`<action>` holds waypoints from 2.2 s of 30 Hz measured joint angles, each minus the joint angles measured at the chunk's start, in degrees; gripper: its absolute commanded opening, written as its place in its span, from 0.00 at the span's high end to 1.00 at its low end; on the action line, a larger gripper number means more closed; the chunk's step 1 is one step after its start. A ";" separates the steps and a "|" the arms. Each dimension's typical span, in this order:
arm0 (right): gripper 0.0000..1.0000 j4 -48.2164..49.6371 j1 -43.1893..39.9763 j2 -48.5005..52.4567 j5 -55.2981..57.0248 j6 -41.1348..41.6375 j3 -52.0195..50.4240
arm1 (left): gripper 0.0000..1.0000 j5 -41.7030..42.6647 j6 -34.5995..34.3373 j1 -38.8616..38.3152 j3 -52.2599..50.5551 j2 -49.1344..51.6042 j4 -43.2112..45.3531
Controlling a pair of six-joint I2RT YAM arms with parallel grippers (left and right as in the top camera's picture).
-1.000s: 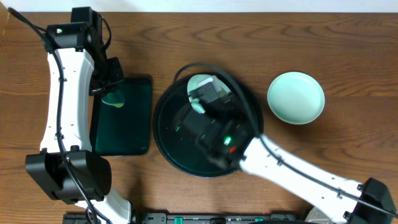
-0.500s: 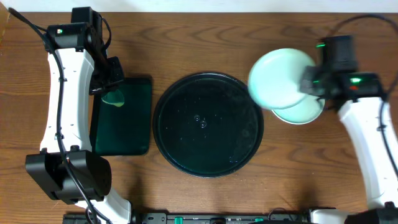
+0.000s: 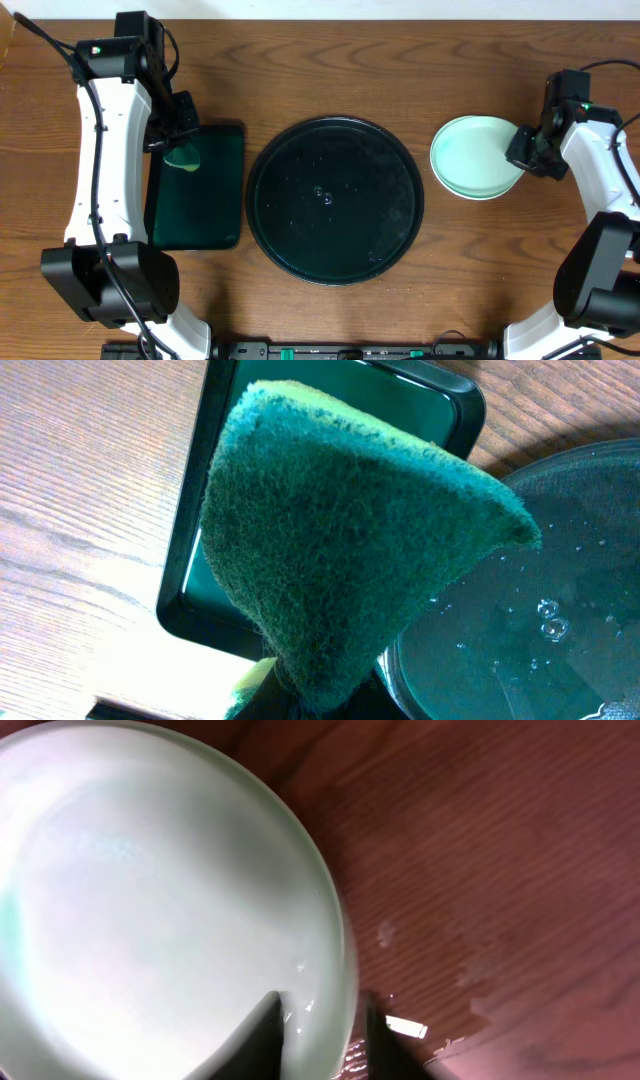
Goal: Clean dirty plates on tray and stack at the side
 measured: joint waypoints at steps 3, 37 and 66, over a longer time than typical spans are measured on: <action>0.11 0.50 0.00 -0.02 -2.34 -0.79 0.02 | 0.93 0.02 0.07 0.00 0.00 0.00 0.00; 0.01 -7.43 13.75 -10.86 -14.82 -14.40 8.81 | 0.27 0.20 10.43 0.02 -29.11 -18.16 20.24; 0.01 -16.06 15.96 -41.00 -8.35 -14.82 8.66 | 0.27 0.20 10.40 0.07 -28.55 -28.65 20.02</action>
